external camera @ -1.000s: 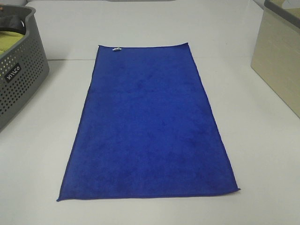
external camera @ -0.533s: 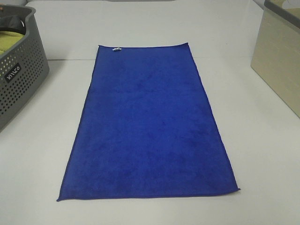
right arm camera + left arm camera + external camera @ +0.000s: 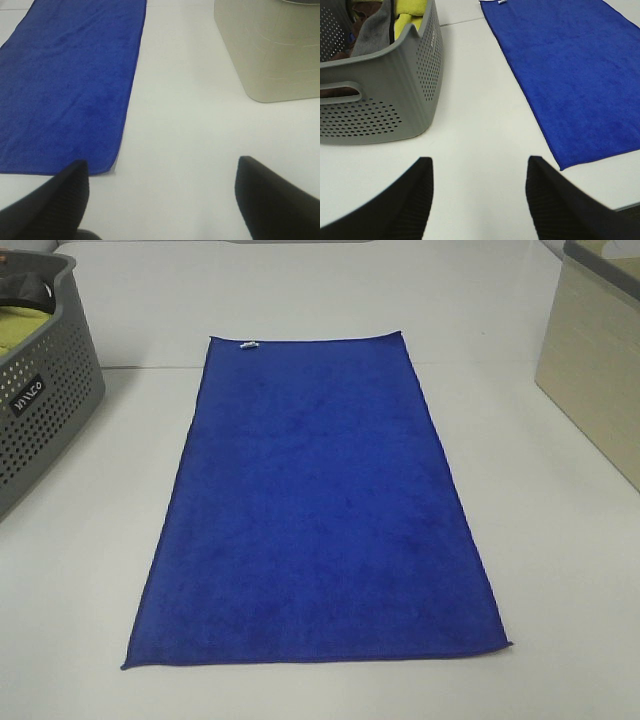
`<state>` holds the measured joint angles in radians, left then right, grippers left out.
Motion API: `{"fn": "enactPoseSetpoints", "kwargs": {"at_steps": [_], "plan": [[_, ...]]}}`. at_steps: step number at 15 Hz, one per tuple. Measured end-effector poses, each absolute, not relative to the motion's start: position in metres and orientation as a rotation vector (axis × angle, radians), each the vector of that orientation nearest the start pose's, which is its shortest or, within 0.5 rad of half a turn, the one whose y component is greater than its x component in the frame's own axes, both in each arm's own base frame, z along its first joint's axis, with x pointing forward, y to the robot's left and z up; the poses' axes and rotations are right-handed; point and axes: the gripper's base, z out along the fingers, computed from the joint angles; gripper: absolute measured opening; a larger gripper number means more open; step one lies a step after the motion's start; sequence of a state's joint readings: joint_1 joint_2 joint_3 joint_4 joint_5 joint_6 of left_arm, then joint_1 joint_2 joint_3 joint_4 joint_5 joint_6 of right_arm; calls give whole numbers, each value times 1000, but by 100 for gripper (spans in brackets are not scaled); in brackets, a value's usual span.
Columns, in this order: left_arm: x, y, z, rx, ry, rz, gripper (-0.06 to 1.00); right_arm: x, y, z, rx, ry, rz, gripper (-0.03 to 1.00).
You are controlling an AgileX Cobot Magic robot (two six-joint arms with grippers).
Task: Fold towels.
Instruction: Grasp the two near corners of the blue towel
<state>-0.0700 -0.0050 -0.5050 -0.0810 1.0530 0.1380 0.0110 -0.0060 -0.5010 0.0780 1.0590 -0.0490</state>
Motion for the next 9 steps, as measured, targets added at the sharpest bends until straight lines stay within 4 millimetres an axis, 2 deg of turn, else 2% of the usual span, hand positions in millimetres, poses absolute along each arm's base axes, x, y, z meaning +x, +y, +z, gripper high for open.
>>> {"fn": "enactPoseSetpoints", "kwargs": {"at_steps": [9], "plan": [[-7, -6, 279, 214, 2013, -54, 54, -6, 6, 278, -65, 2033, 69, 76]]}}
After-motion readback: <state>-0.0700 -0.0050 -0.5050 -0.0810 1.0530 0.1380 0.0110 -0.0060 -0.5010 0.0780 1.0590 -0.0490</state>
